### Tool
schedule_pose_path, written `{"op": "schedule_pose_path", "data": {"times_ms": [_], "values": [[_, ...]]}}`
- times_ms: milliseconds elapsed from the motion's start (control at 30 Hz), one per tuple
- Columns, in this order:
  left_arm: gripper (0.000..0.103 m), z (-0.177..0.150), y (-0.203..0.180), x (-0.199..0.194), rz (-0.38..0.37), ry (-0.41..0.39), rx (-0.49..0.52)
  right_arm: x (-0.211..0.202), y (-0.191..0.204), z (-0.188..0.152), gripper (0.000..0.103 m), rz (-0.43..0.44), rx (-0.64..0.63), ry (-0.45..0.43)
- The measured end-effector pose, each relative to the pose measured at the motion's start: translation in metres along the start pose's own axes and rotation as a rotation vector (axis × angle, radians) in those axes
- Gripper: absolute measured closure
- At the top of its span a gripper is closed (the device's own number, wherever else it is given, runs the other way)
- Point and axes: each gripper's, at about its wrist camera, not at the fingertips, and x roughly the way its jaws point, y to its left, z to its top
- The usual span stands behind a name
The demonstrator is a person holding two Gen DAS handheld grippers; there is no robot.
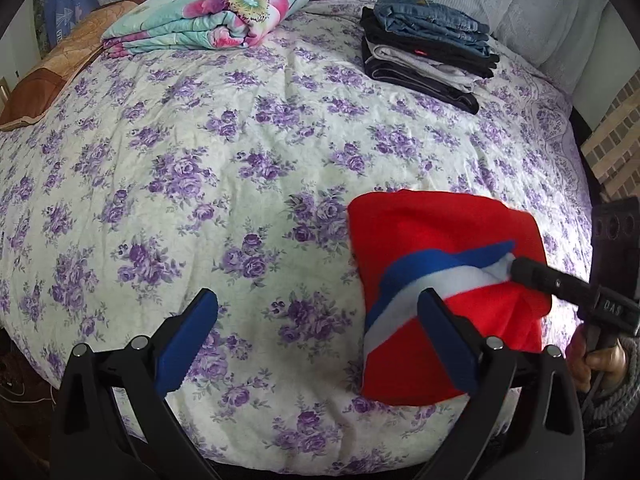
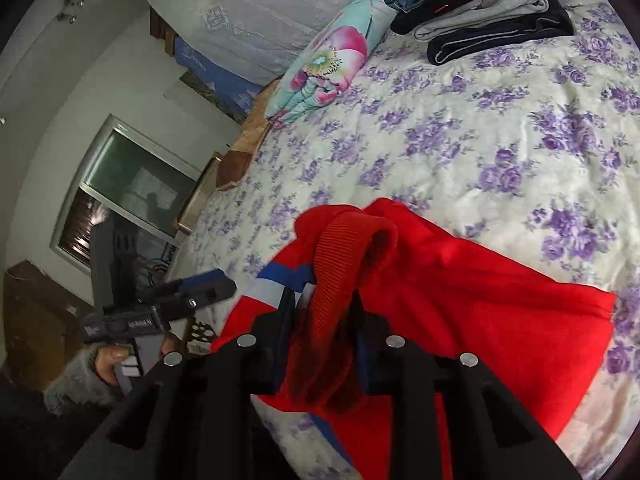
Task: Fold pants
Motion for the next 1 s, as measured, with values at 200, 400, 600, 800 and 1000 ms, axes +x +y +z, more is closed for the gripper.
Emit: {"op": "schedule_pose_path", "data": {"times_ms": [200,400,600,800,1000], "values": [[0.005,-0.014,-0.018,-0.018,-0.117,0.017,0.181,-0.002,0.011,0.025,0.089,-0.011,0.019,-0.039],[0.005,-0.039,-0.066,-0.009,-0.042,-0.001,0.456,0.000,0.006,0.028,0.088,-0.086,0.014,0.025],[0.005,-0.060,-0.124,0.022,0.276,-0.143,0.767,-0.006,-0.010,0.015,0.087,-0.116,0.029,0.073],[0.005,-0.077,-0.155,0.037,0.458,-0.255,1.028,-0.034,-0.016,0.013,0.076,-0.123,0.030,0.048],[0.005,-0.097,-0.154,0.035,0.497,-0.224,1.190,-0.085,-0.033,-0.005,0.014,-0.194,0.065,-0.040]]}}
